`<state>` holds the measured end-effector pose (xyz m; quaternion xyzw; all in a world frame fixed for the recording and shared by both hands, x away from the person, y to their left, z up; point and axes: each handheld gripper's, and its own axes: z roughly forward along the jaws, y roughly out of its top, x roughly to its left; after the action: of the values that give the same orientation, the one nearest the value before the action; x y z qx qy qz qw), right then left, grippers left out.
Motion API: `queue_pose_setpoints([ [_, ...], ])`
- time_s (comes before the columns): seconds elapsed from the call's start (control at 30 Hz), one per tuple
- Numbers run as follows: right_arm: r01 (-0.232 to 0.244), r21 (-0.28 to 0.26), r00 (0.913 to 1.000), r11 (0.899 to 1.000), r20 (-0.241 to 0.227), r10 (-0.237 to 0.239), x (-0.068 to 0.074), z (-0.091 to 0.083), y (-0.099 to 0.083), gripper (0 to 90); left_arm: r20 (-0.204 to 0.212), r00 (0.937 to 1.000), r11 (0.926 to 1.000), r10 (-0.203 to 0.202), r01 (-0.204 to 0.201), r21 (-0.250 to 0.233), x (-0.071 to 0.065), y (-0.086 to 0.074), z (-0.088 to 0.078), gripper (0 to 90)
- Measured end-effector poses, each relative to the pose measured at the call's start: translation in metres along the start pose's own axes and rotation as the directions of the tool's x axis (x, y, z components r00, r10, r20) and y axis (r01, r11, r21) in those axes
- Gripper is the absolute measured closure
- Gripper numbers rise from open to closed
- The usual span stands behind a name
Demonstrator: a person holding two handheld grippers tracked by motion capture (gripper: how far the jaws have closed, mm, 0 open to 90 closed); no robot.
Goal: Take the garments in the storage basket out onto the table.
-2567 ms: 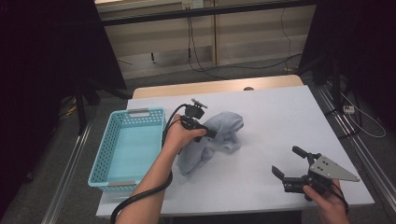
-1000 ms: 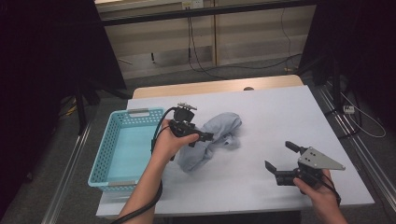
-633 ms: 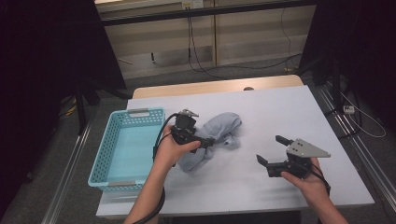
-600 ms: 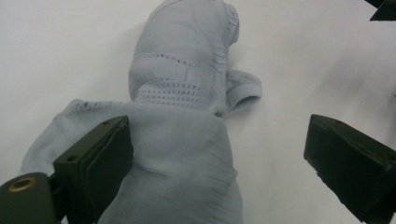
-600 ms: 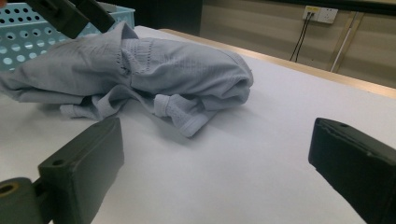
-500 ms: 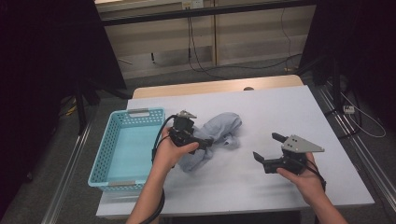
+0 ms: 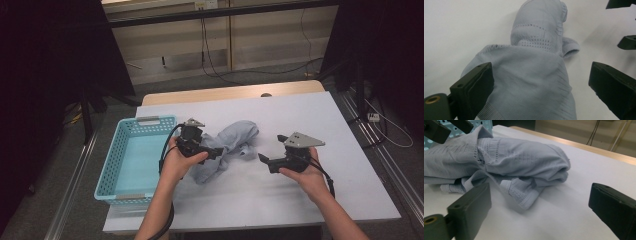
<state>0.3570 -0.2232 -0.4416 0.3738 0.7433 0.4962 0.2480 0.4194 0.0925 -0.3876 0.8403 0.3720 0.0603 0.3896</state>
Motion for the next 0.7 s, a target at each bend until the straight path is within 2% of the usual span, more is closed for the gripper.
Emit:
queue_pose_setpoints([
  [0.1, -0.017, 0.019, 0.9998, 1.000, -0.009, 0.017, 0.001, 0.009, 0.003, 9.9, 0.002, 1.0000, 0.9999, -0.004, 0.004, -0.011, 0.000, -0.001, -0.002, 6.2],
  [0.17, -0.030, 0.038, 0.9994, 0.999, -0.017, 0.031, 0.000, 0.015, 0.004, 15.2, 0.003, 1.0000, 0.9999, -0.005, 0.005, -0.012, 0.001, -0.001, -0.003, 6.2],
  [0.2, -0.079, 0.056, 0.9962, 0.995, -0.031, 0.081, -0.001, 0.021, 0.004, 18.0, 0.004, 0.9999, 0.9997, -0.013, 0.013, -0.018, 0.001, -0.001, -0.004, 6.2],
  [0.3, -0.096, 0.050, 0.9941, 0.994, -0.047, 0.098, -0.002, 0.027, 0.004, 22.8, 0.007, 1.0000, 0.9999, -0.004, 0.004, -0.012, 0.002, -0.003, -0.004, 6.2],
  [0.37, -0.102, 0.070, 0.9929, 0.992, -0.053, 0.106, 0.000, 0.032, 0.002, 24.8, 0.001, 1.0000, 0.9999, -0.006, 0.006, -0.014, 0.003, -0.003, -0.003, 6.2],
  [0.5, -0.072, 0.101, 0.9950, 0.992, -0.061, 0.079, 0.005, 0.039, 0.001, 31.5, 0.001, 1.0000, 0.9998, -0.009, 0.009, -0.020, 0.003, -0.004, -0.003, 6.1],
  [0.57, -0.072, 0.107, 0.9942, 0.992, -0.072, 0.080, 0.007, 0.041, 0.000, 32.9, 0.000, 1.0000, 0.9998, -0.005, 0.005, -0.018, 0.003, -0.004, -0.002, 6.1],
  [0.67, -0.035, 0.144, 0.9972, 0.989, -0.060, 0.044, 0.009, 0.045, -0.002, 37.8, 0.006, 1.0000, 0.9999, 0.002, -0.002, -0.011, 0.003, -0.004, -0.003, 6.1],
  [0.7, -0.037, 0.145, 0.9968, 0.989, -0.065, 0.047, 0.009, 0.046, -0.003, 38.9, 0.007, 1.0000, 0.9999, 0.001, -0.001, -0.011, 0.002, -0.004, -0.003, 6.1],
])
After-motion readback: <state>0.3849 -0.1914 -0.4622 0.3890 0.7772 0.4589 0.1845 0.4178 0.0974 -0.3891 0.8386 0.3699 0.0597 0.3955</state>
